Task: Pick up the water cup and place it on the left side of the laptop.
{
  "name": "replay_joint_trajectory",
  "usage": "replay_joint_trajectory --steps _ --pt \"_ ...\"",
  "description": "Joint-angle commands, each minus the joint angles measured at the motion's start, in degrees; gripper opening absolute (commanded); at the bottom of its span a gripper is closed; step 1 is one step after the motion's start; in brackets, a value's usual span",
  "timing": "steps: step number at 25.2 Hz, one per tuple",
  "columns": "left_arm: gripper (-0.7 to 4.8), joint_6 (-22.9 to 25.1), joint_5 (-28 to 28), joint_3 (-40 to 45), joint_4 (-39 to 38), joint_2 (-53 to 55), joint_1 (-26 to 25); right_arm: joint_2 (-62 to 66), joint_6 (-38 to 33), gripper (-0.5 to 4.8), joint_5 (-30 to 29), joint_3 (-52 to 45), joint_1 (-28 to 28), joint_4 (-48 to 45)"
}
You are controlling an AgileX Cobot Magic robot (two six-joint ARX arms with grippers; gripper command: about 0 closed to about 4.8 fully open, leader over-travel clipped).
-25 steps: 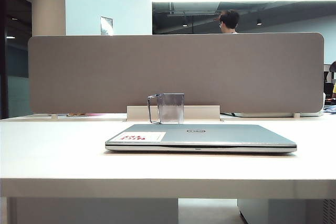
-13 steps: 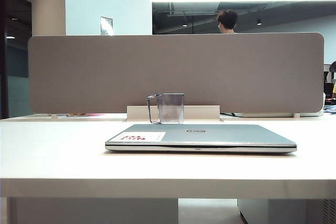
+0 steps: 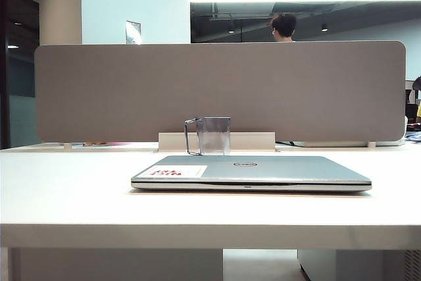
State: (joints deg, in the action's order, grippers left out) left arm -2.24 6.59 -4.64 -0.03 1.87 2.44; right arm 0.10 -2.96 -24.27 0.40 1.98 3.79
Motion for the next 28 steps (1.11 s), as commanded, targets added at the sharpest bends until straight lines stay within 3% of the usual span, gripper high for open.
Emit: replay_joint_trajectory --steps 1,11,16,18,23,28 --pt "-0.06 0.24 1.42 -5.20 1.05 5.88 0.04 -0.11 -0.07 -0.05 -0.09 -0.20 0.04 -0.87" --pt "-0.06 0.28 2.84 -12.50 10.40 18.18 0.04 -0.11 -0.07 -0.05 -0.07 -0.20 0.04 -0.87" --pt "-0.06 -0.26 8.68 -17.40 13.90 28.15 0.11 -0.11 -0.07 -0.05 0.13 -0.20 0.04 -0.87" --pt "-0.06 -2.86 10.21 -19.26 17.38 32.68 0.76 -0.11 -0.07 -0.05 0.13 -0.20 0.02 -0.87" --pt "-0.06 -1.60 9.92 -21.07 26.03 42.34 5.11 -0.11 -0.04 -0.05 0.15 -0.20 0.02 -0.81" --pt "-0.06 -0.96 2.40 -21.24 35.91 53.99 10.56 -0.11 -0.04 -0.05 0.15 -0.22 0.02 -0.59"
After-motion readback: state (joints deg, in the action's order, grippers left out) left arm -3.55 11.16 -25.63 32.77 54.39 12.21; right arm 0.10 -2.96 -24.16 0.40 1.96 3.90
